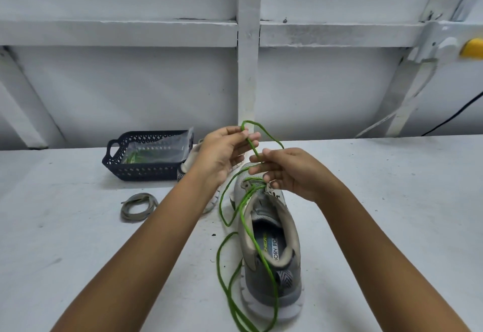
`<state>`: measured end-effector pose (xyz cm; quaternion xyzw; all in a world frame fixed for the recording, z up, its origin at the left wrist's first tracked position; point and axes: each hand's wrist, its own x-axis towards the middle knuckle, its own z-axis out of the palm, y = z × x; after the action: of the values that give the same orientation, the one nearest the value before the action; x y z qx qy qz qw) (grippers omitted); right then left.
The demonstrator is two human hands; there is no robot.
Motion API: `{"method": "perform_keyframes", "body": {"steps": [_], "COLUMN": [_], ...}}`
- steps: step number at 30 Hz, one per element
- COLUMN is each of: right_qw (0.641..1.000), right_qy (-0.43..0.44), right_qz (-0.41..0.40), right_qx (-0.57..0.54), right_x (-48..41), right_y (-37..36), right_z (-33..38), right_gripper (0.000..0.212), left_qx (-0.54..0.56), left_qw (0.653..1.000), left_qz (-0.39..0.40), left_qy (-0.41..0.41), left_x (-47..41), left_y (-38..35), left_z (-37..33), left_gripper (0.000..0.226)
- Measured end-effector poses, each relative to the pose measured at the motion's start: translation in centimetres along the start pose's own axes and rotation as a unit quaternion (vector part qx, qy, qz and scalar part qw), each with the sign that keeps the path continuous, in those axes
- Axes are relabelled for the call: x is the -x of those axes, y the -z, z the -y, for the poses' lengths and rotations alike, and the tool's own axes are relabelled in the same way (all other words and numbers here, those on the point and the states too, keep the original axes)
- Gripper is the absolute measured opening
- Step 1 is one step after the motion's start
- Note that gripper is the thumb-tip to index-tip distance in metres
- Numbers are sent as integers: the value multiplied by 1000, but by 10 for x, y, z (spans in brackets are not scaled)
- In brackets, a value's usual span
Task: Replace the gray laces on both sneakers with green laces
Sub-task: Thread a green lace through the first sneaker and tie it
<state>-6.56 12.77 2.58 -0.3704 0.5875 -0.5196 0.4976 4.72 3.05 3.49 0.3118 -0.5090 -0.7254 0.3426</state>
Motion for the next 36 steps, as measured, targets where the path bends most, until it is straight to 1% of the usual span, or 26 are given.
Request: {"method": "perform_keyframes", "body": {"steps": [2, 5, 7, 8, 9, 11, 13, 15, 16, 19, 21, 23, 25, 30, 36], "right_qw": [1000, 997, 991, 986, 980, 974, 974, 975, 975, 969, 960, 951, 948, 939, 932], "right_qy": [25, 55, 63, 66, 69, 70, 59, 49, 48, 44, 42, 49, 57, 71, 77], "right_qz": [-1, -24, -58, -85, -115, -170, -200, -212, -217, -243, -275, -303, -314, -333, -342], "right_qx": [15, 57, 101, 128, 146, 134, 90, 53, 31, -27, -35, -31, -9, 54, 89], "right_x": [0, 0, 0, 0, 0, -2, -4, -6, -7, -14, -19, -22, -23, -24, -24], "right_y": [0, 3, 5, 7, 9, 14, 16, 15, 14, 9, 7, 7, 7, 8, 7], "right_z": [-1, -3, -5, -7, -10, -21, -33, -45, -51, -68, -78, -84, -87, -90, -91], "right_gripper": [23, 12, 9, 8, 8, 12, 14, 13, 12, 9, 13, 10, 5, 8, 12], "left_qx": [-10, -47, -81, -116, -170, -283, -373, -453, -474, -515, -548, -569, -573, -556, -543], "left_qw": [1000, 999, 996, 992, 984, 957, 927, 887, 875, 852, 831, 816, 813, 827, 836], "left_qz": [-2, 4, 12, 12, 7, 0, 35, 84, 96, 92, 99, 104, 98, 80, 73], "left_qy": [-8, -23, -33, -39, -46, -55, -38, -15, -9, -2, 3, 2, -4, -9, -14], "left_x": [-2, -4, -3, -3, -4, -4, -3, -4, -6, -11, -13, -13, -13, -16, -19], "left_y": [-1, -3, -3, -4, -4, -3, -1, 2, 3, 2, -1, -3, -3, -1, 2], "left_z": [2, 5, 9, 12, 16, 27, 41, 54, 59, 64, 63, 63, 66, 73, 80], "left_gripper": [13, 10, 7, 8, 10, 14, 14, 17, 17, 16, 18, 20, 21, 20, 18]}}
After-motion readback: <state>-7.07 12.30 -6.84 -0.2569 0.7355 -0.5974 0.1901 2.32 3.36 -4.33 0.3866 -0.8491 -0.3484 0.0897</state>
